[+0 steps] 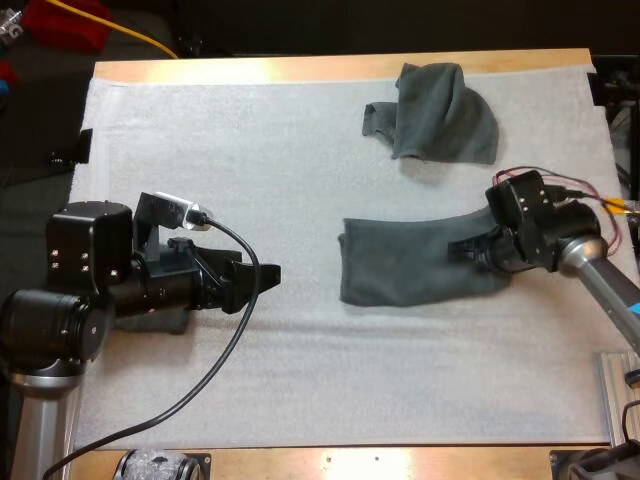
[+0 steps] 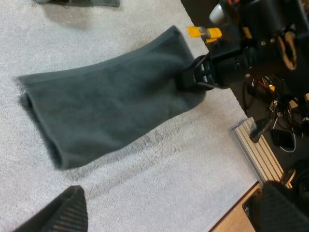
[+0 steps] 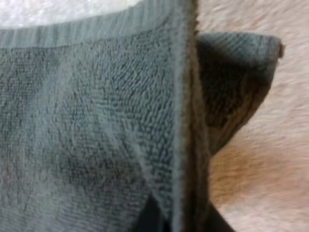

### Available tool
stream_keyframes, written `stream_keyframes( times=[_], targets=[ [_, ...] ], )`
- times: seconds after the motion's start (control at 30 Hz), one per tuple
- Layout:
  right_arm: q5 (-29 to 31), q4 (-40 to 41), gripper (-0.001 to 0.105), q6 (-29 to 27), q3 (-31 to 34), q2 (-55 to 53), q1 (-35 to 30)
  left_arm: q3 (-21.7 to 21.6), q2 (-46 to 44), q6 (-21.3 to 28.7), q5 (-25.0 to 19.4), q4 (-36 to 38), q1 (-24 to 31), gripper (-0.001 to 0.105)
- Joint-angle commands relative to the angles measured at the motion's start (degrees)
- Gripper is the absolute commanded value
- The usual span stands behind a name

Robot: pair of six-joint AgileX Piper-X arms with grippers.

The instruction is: Pick towel from pile, fold and stack

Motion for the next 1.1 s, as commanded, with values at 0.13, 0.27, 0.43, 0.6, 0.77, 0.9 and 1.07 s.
stream_keyframes(
  times=[0.13, 0.27, 0.43, 0.6, 0.77, 0.9, 1.07],
  targets=[
    [4.10, 4.17, 0.001, -2.74, -2.76, -0.62, -0.03, -0.22, 0.21, -0.44, -4.16, 0.36, -0.10, 0.071],
    [2.28, 5.49, 0.001, -2.74, -3.35, -0.62, -0.03, -0.22, 0.21, -0.44, -6.95, 1.18, -0.10, 0.071],
    [-4.82, 5.22, 0.001, -1.20, -3.34, -0.62, 0.06, -0.22, 0.21, -0.44, -6.98, 1.29, -0.10, 0.071],
    [-9.87, 4.39, 0.001, 0.48, -3.34, -0.39, 0.06, -0.22, 0.21, -0.44, -6.98, 1.29, -0.10, 0.071],
    [-15.70, 1.46, 0.001, 2.81, -3.34, 0.25, 0.72, -0.22, 0.21, -0.44, -6.98, 1.29, -0.10, 0.071],
    [-19.00, -1.87, 0.001, 4.18, -3.34, 1.31, 3.72, -0.22, 0.21, -0.44, -6.98, 1.29, -0.10, 0.071],
    [-19.16, -4.87, 0.001, 7.67, -3.34, 4.86, 7.31, -0.22, 0.21, -0.44, -6.88, 1.66, -0.10, 0.071]
  ],
)
